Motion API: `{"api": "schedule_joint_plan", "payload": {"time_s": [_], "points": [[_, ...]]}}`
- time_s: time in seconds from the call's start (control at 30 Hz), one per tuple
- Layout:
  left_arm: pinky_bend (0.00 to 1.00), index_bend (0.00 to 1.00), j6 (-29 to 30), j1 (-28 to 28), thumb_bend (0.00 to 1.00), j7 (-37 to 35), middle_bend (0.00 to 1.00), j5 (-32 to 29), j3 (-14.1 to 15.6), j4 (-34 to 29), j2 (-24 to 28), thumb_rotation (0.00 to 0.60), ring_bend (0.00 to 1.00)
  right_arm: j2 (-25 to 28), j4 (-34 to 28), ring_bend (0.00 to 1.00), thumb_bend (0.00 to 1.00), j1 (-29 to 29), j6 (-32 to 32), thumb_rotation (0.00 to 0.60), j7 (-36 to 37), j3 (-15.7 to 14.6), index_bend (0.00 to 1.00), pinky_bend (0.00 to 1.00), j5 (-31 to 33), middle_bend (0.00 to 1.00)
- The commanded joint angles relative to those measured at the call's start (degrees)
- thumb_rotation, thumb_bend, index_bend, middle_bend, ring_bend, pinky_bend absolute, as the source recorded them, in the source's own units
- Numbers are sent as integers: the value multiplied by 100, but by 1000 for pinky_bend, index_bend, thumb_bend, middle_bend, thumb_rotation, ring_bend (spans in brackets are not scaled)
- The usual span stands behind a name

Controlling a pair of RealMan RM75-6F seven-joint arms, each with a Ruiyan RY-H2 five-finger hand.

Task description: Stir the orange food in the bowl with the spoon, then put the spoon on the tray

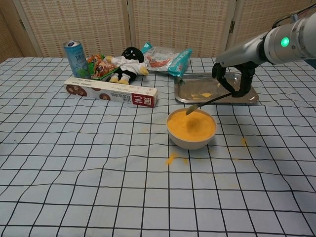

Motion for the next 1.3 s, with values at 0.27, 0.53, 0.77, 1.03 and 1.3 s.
{"api": "schedule_joint_plan", "payload": {"time_s": [0.27, 0.53, 0.77, 1.03, 1.3], "points": [[111, 0, -81, -33, 473, -52, 0, -73, -21, 33, 1, 600, 0, -753, 625, 0, 863, 508, 11, 600, -857, -134, 948, 0, 535, 112], [111, 0, -124, -51, 472, -79, 0, -111, -31, 45, -1, 600, 0, -863, 548, 0, 865, 861, 71, 600, -1426, -371, 953, 0, 1096, 112], [111, 0, -123, -53, 473, -53, 0, -89, -20, 42, -13, 600, 0, -619, 143, 0, 867, 951, 120, 600, -1520, -498, 966, 0, 1203, 112], [112, 0, -53, -31, 474, -13, 0, -13, 5, 13, -18, 600, 0, -143, -523, 0, 869, 897, 316, 600, -1273, -490, 970, 0, 1006, 112], [112, 0, 4, -8, 472, -16, 0, 25, 18, 1, -5, 600, 0, 139, -769, 0, 868, 427, 503, 600, -701, -346, 970, 0, 141, 112]]}}
